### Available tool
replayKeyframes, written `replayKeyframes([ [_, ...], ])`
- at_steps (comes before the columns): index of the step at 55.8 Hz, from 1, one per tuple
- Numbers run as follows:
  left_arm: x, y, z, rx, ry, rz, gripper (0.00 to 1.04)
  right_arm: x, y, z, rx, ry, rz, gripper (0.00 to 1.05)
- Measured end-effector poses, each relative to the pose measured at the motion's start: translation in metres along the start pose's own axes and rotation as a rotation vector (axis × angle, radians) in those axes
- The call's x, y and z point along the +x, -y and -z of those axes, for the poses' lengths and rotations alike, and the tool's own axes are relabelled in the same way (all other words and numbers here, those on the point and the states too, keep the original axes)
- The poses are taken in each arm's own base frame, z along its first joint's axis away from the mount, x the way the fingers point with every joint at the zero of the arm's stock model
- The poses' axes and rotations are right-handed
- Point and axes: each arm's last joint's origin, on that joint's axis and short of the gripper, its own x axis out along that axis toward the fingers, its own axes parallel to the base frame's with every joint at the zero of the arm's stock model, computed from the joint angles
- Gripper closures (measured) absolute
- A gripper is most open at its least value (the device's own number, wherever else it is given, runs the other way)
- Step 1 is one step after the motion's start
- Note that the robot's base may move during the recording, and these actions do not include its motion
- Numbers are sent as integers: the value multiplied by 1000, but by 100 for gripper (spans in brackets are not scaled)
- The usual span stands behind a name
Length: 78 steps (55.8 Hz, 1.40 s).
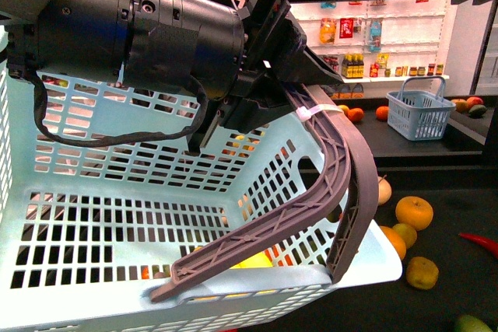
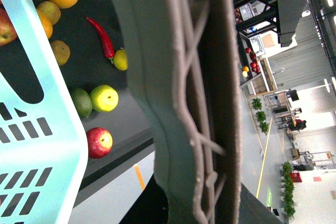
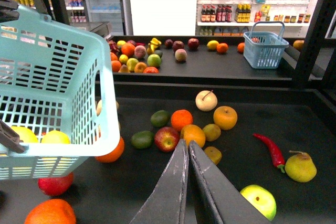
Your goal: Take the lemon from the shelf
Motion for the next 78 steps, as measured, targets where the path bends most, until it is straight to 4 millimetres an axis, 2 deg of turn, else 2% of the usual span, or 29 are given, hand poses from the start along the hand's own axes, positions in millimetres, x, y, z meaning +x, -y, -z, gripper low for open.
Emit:
replayKeyframes([
  [10,0,0,0,0,2,-2,96,-12,0,3,0,-5,-1,98],
  [32,0,0,0,0,0,0,96,-12,0,3,-1,-4,1,98],
  [55,0,0,0,-1,0,0,96,-12,0,3,0,-4,1,34],
  [64,0,0,0,0,0,0,96,-12,0,3,0,-4,0,4],
  [66,0,-1,-1,-3,35,-12,96,-12,0,3,0,-4,0,1],
  [70,0,-2,-4,-28,210,-48,96,-12,0,3,0,-4,0,2],
  [78,-12,-9,-17,-40,342,-80,96,-12,0,3,0,-4,1,2],
])
